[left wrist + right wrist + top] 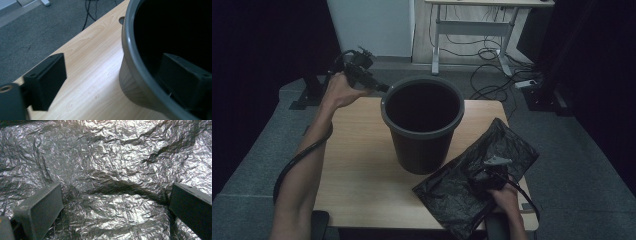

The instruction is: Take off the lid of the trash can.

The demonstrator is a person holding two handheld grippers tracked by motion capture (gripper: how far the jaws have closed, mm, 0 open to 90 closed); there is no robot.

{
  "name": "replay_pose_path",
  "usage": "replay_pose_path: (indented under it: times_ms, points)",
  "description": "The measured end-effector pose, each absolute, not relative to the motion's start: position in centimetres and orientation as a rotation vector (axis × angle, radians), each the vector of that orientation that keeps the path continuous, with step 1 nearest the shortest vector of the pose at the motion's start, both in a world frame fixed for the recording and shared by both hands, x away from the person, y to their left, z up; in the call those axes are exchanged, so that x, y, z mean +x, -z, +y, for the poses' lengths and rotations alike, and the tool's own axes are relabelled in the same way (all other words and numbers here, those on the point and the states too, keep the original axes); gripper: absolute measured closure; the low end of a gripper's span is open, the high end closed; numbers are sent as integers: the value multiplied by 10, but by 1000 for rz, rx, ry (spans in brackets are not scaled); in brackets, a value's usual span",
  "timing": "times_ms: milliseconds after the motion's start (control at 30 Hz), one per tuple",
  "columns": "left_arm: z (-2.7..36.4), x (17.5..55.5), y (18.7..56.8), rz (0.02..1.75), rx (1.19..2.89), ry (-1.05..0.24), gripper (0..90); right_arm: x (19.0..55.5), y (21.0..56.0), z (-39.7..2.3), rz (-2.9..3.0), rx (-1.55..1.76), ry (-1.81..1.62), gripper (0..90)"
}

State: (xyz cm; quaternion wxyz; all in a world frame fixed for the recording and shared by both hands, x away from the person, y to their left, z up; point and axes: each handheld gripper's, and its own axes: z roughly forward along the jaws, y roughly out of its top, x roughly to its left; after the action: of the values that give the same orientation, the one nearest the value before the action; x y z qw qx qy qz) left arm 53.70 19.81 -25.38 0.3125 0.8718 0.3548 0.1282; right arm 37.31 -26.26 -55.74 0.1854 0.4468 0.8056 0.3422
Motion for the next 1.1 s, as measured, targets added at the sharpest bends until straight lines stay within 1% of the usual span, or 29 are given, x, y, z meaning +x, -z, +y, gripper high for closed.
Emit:
replay_pose_path:
  times_ms: [33,100,200,233,300,367,533,633,833,867,933,967,1033,1067,1100]
  points:
    - [195,538,254,927,2303,-336,94,373,557,-263,2270,1259,-964,0]
    - [187,541,253,906,2299,-339,143,373,557,-263,2270,1258,-964,0]
    - [177,544,255,881,2319,-337,167,373,557,-263,2270,1258,-965,0]
    - [171,546,256,870,2336,-347,197,373,557,-263,2270,1258,-964,0]
    - [165,548,258,869,2350,-351,225,373,557,-263,2270,1258,-964,0]
    - [160,551,259,859,2356,-352,286,373,557,-263,2271,1258,-965,0]
    - [151,556,264,840,2375,-345,401,373,557,-263,2272,1256,-965,0]
    - [147,559,268,837,2395,-329,443,373,557,-263,2272,1255,-966,0]
    - [143,562,272,831,2424,-331,579,373,557,-263,2273,1254,-966,0]
    - [142,562,274,826,2424,-308,599,373,557,-263,2273,1254,-966,0]
    - [143,563,276,834,2416,-313,614,373,557,-263,2273,1255,-966,0]
    - [143,563,276,839,2412,-314,661,373,557,-263,2273,1255,-966,0]
    - [144,564,277,848,2405,-310,706,373,557,-263,2273,1254,-966,0]
    - [144,564,277,853,2402,-315,744,373,557,-263,2273,1254,-966,0]
    - [145,565,277,864,2393,-302,747,373,557,-263,2273,1255,-966,0]
